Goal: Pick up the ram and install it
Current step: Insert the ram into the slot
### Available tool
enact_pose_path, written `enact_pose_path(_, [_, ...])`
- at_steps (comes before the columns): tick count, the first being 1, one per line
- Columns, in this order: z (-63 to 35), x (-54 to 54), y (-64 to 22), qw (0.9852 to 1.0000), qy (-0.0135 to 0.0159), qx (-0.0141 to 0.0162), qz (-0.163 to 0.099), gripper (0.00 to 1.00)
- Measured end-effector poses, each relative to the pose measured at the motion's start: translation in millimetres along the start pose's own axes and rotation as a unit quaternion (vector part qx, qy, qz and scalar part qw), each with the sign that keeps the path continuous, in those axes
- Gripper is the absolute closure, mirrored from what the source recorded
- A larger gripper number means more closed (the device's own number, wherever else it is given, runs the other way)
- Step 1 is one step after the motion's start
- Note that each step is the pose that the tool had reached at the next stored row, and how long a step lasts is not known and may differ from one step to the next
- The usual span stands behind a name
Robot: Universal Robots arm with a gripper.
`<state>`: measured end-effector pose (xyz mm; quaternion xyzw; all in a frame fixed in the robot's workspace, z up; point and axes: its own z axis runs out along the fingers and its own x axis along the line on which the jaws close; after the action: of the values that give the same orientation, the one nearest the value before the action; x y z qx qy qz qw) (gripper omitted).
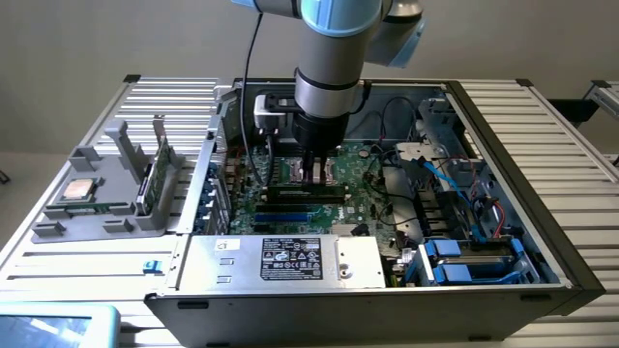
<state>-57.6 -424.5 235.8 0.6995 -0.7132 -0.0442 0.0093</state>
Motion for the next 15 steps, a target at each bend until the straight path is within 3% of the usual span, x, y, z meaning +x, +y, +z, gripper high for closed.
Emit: enact_pose_path(15, [1.3, 0.2, -0.1, 1.0, 0.0042, 0.0, 0.0, 0.89])
